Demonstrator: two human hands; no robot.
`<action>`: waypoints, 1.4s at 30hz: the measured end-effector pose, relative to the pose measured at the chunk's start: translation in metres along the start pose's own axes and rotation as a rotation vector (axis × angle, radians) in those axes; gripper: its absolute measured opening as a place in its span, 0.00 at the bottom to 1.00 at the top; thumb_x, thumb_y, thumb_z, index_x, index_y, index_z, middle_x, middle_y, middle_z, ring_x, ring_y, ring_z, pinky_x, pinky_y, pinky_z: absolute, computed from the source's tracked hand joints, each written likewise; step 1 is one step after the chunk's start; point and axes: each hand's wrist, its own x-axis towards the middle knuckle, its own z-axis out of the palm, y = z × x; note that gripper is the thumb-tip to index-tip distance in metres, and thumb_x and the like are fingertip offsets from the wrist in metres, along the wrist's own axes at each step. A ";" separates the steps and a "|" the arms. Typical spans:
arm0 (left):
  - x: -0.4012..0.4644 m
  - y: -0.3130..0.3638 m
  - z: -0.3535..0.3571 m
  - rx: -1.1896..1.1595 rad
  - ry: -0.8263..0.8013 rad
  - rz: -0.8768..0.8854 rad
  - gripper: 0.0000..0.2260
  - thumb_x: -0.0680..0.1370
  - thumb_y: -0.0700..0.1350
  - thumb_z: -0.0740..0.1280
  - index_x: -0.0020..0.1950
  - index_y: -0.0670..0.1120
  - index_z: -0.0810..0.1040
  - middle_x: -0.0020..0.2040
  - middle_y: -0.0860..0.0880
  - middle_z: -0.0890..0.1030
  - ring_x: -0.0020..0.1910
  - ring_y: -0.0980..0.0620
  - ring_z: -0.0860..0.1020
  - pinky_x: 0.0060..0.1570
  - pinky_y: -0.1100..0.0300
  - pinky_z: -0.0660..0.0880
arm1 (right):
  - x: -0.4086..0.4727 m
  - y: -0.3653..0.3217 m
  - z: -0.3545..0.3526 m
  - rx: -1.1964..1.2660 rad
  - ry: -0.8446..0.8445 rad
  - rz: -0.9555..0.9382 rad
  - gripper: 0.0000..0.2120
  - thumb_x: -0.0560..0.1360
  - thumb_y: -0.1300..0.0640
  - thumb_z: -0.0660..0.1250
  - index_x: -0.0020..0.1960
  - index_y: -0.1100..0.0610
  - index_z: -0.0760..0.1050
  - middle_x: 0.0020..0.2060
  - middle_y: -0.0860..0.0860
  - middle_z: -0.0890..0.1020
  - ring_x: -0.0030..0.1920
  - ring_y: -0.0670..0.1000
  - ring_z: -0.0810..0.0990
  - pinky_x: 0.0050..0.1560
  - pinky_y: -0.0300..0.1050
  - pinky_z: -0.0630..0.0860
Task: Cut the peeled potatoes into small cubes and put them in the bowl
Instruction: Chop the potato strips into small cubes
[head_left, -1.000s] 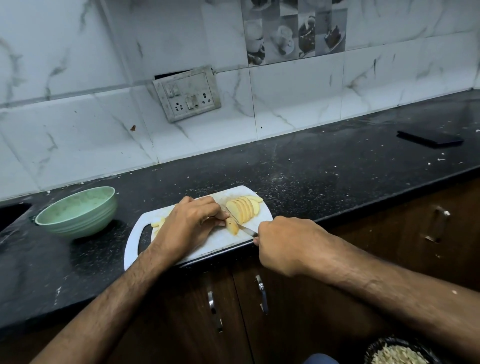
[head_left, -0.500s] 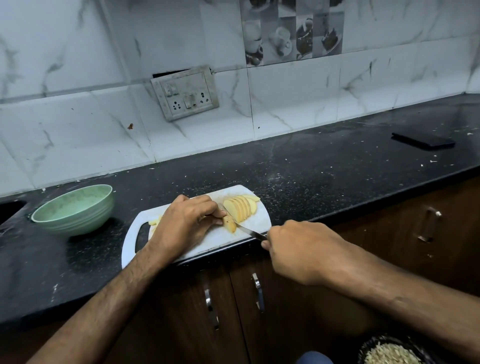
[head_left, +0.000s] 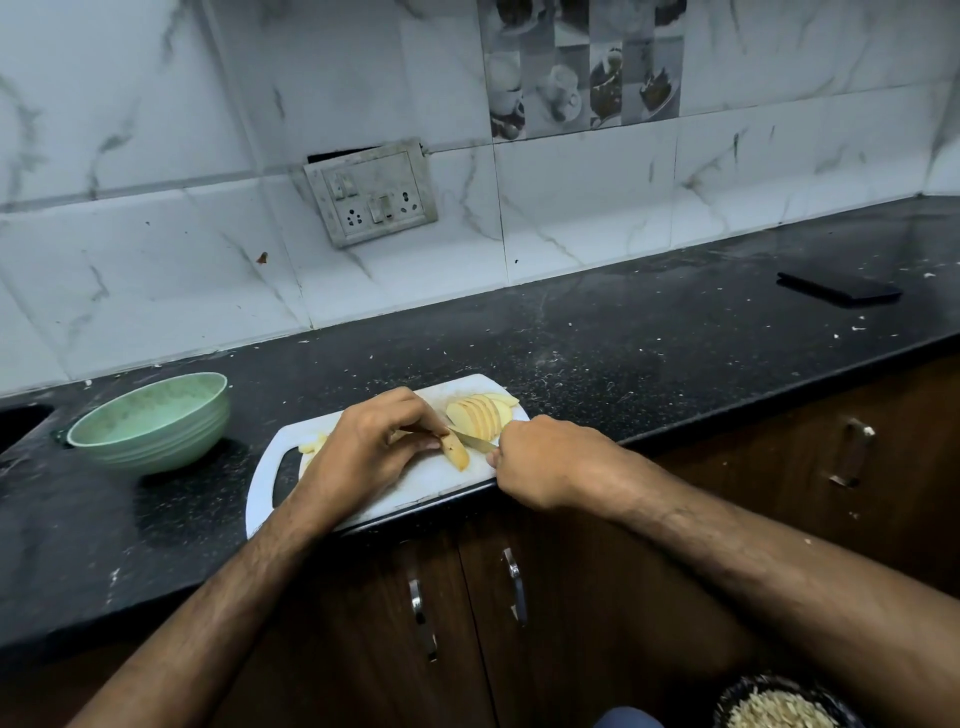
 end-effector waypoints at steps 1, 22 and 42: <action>0.000 0.000 0.000 -0.002 -0.004 -0.005 0.07 0.73 0.35 0.77 0.48 0.44 0.85 0.47 0.55 0.82 0.48 0.56 0.83 0.48 0.58 0.80 | 0.002 -0.002 0.000 -0.009 0.006 0.008 0.12 0.82 0.52 0.56 0.59 0.56 0.73 0.58 0.56 0.78 0.49 0.57 0.75 0.46 0.49 0.68; -0.002 -0.013 0.007 0.081 0.061 0.058 0.05 0.71 0.41 0.80 0.43 0.47 0.85 0.42 0.57 0.83 0.42 0.56 0.83 0.42 0.48 0.79 | -0.008 -0.009 -0.013 0.088 -0.046 -0.011 0.11 0.81 0.56 0.58 0.54 0.61 0.76 0.46 0.57 0.78 0.47 0.56 0.79 0.42 0.46 0.72; 0.000 -0.017 0.007 0.356 0.134 0.210 0.08 0.77 0.54 0.70 0.41 0.52 0.83 0.41 0.59 0.84 0.38 0.59 0.81 0.46 0.47 0.68 | -0.012 -0.030 0.010 -0.059 0.040 0.020 0.14 0.81 0.55 0.55 0.64 0.57 0.70 0.59 0.56 0.77 0.52 0.57 0.75 0.47 0.49 0.67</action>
